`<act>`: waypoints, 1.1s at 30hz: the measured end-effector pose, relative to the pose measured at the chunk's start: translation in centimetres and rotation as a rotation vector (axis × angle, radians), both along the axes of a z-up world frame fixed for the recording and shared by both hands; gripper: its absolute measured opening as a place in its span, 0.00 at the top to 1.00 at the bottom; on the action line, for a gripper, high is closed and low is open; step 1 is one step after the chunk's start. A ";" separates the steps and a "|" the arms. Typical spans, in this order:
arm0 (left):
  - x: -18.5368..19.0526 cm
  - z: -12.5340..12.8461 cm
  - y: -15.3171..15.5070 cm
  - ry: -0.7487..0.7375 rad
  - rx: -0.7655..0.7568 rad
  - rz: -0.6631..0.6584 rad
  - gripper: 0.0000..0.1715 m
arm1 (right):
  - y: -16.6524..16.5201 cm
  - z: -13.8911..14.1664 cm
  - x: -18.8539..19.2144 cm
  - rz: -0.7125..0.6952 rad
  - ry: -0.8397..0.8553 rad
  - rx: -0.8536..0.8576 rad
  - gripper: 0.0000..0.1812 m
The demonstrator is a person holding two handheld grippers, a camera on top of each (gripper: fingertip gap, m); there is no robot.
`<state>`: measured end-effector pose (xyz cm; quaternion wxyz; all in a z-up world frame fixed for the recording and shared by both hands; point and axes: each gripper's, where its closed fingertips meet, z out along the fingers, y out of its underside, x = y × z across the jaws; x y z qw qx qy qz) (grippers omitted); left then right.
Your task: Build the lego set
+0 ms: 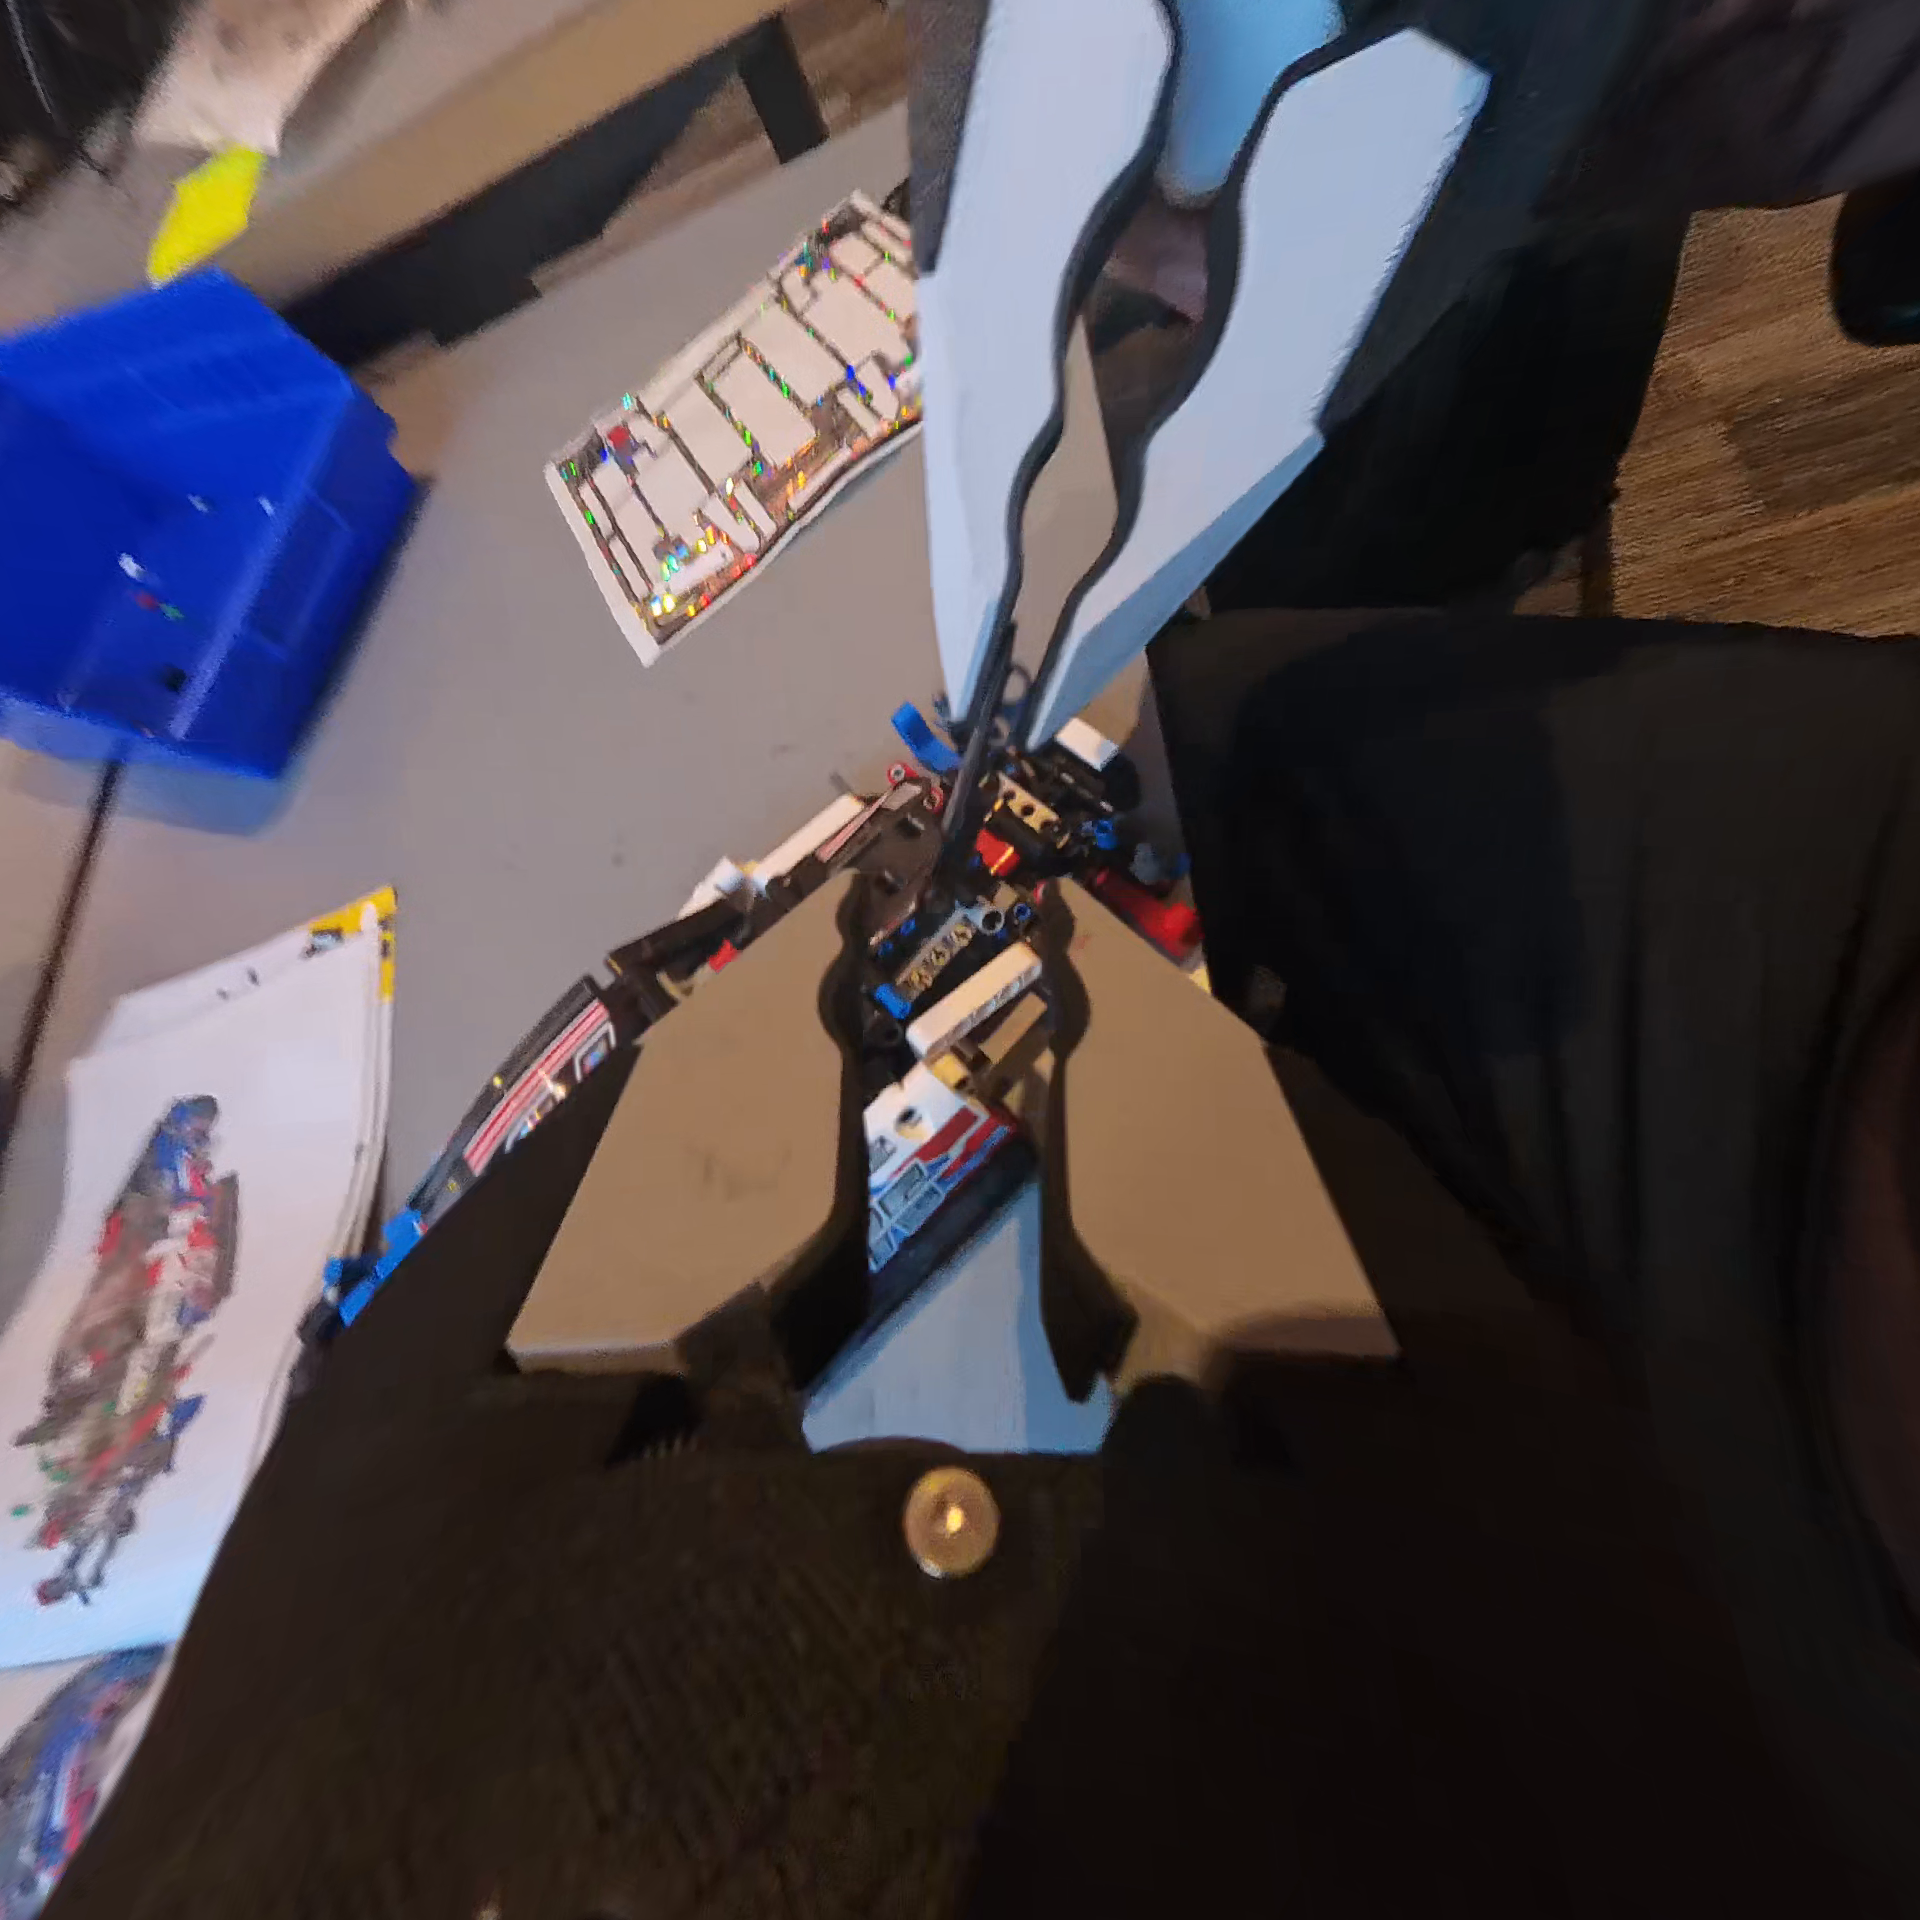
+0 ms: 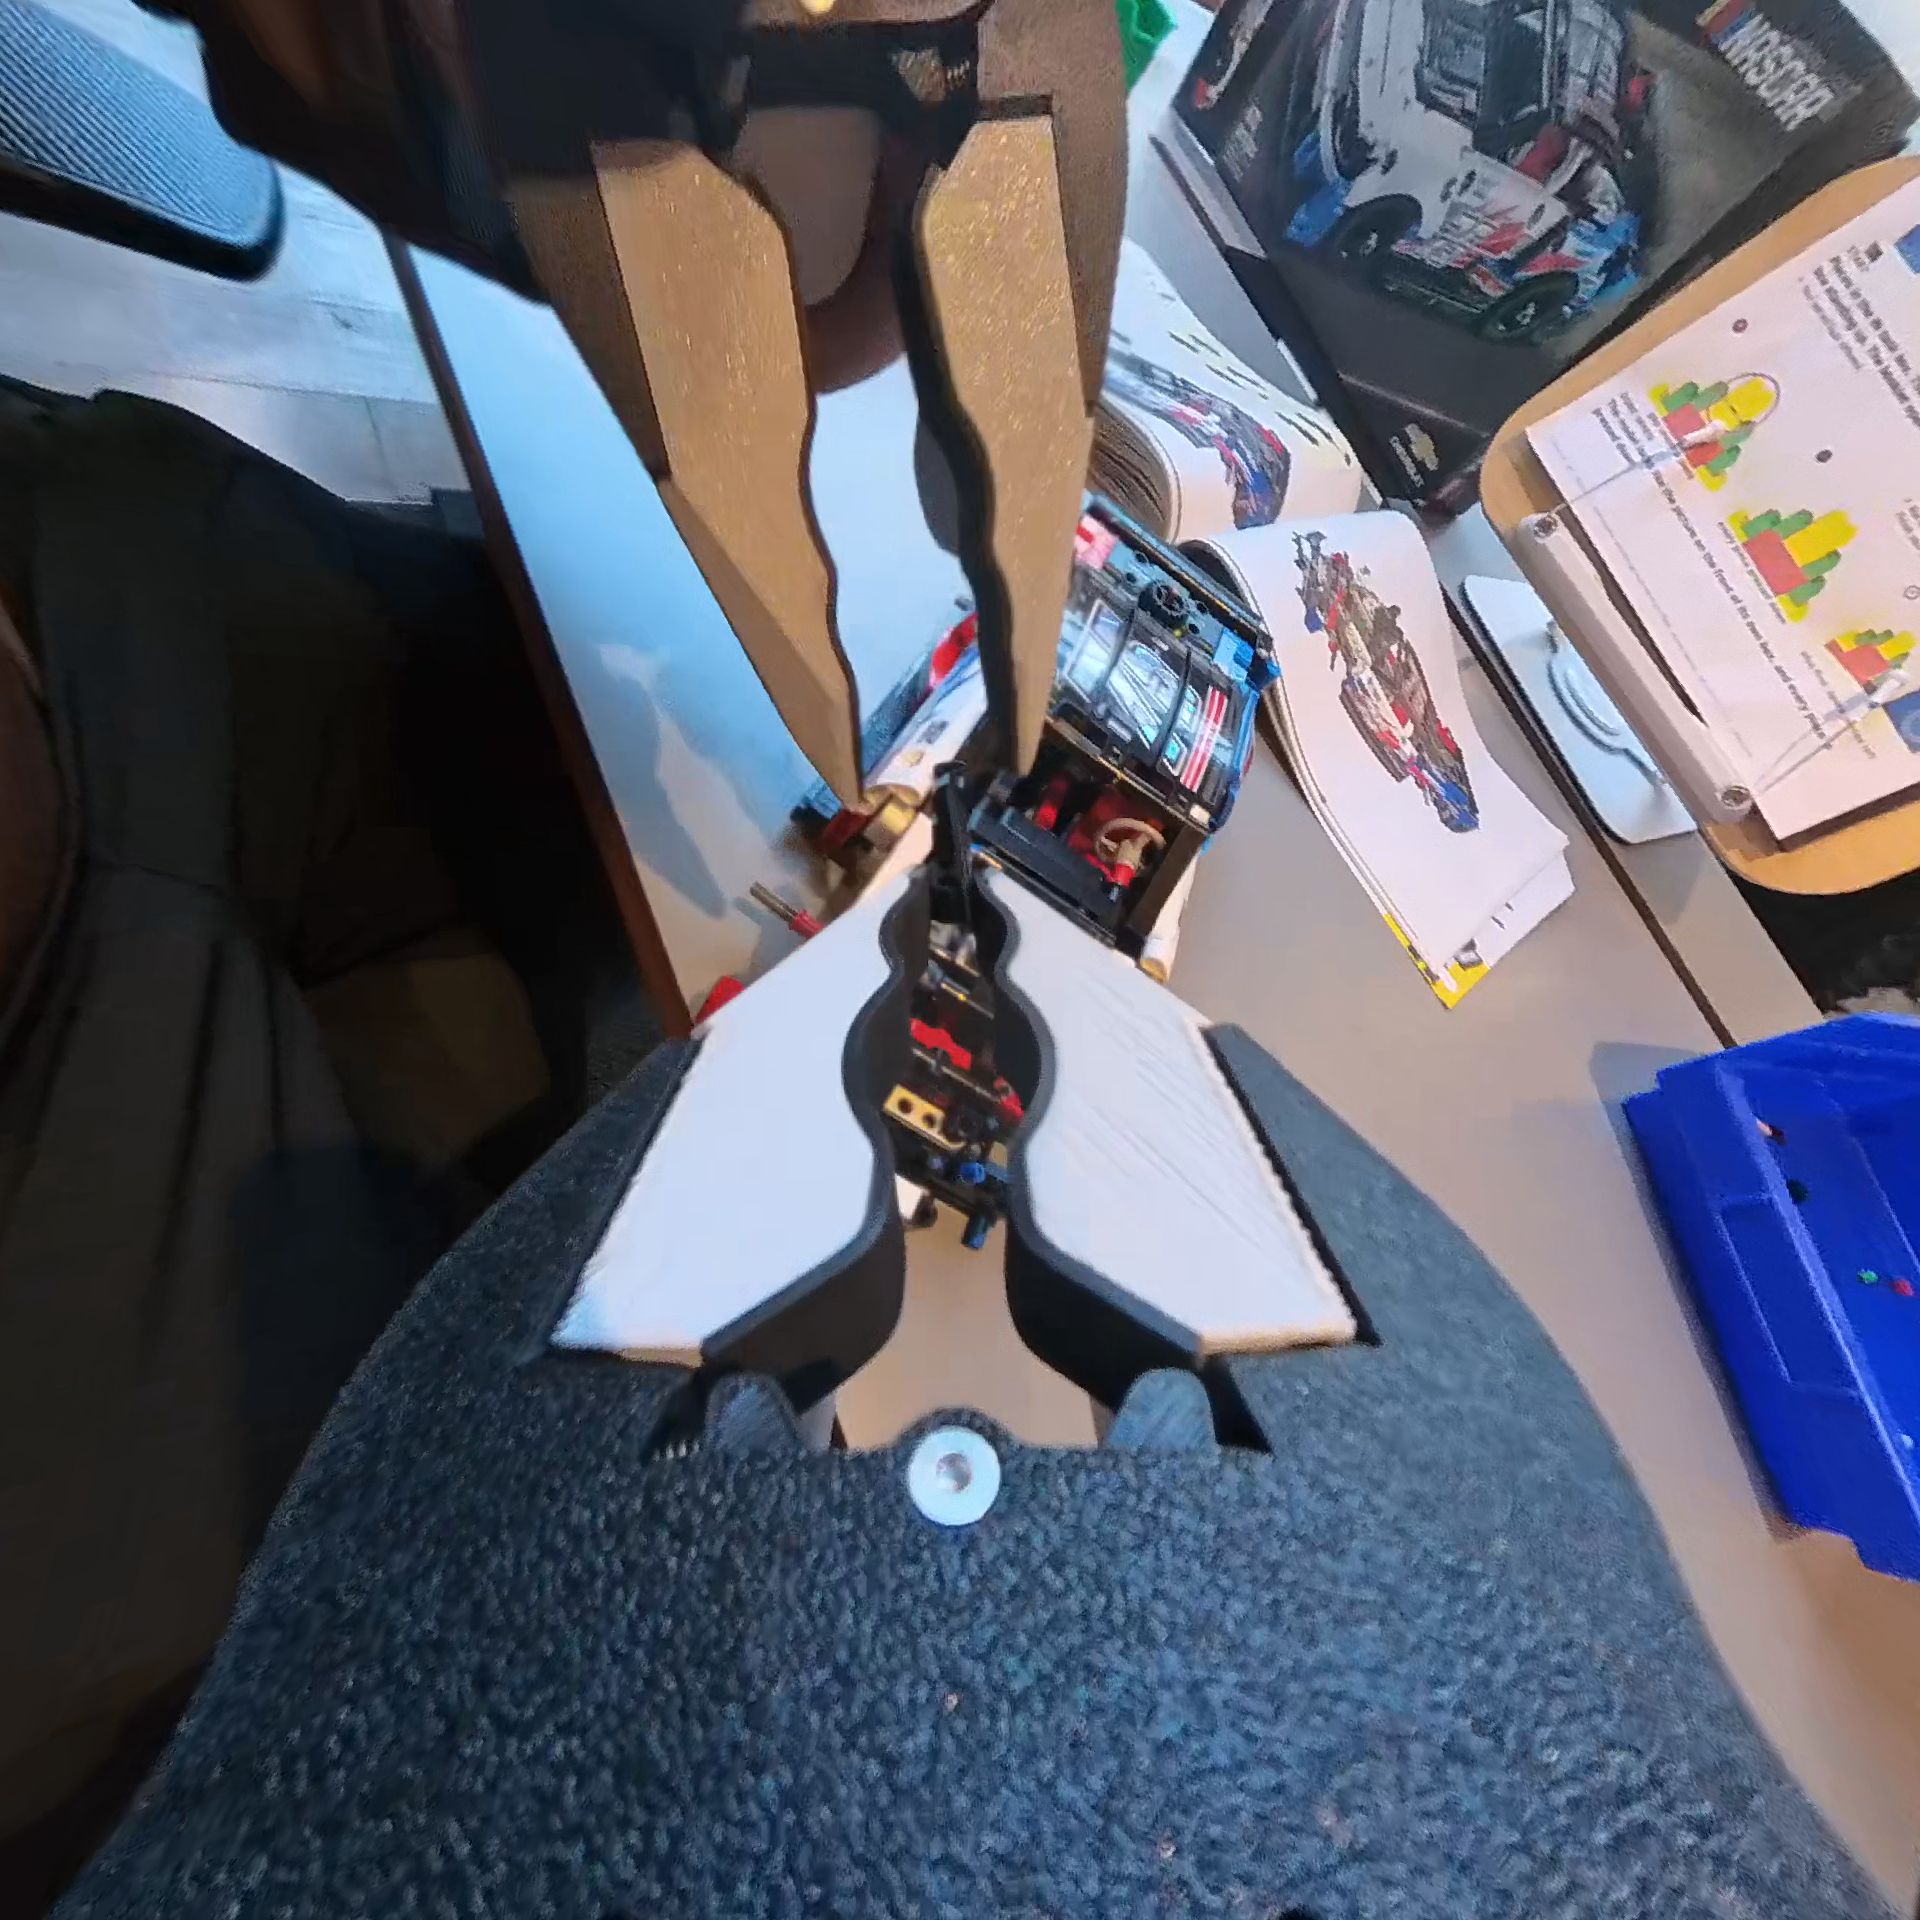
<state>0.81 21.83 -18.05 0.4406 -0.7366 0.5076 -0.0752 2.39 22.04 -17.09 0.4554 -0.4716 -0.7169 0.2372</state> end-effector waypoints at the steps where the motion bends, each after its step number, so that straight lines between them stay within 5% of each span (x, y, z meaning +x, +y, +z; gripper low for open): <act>1: 0.3 0.1 0.0 0.006 0.037 -0.013 0.87 | -0.2 0.1 -0.1 0.008 -0.003 -0.006 0.96; 8: 0.2 0.5 0.4 0.039 0.209 -0.010 0.96 | -0.6 1.2 -0.4 0.020 0.028 -0.047 0.96; 12: -0.6 2.4 1.6 -0.037 0.323 0.085 0.98 | 2.3 3.0 -0.7 -0.169 0.184 -0.104 0.91; 20: -0.7 2.7 2.7 -0.047 0.514 0.190 0.98 | 1.6 2.9 -1.7 -0.296 0.379 -0.649 0.81; 27: -0.4 2.0 2.5 -0.066 0.514 0.186 0.97 | 1.8 2.4 -2.9 -0.314 0.432 -0.790 0.92; 33: -2.3 -0.6 1.8 -0.110 0.178 0.101 0.93 | 2.2 -0.2 -2.7 -0.371 0.308 -0.816 0.92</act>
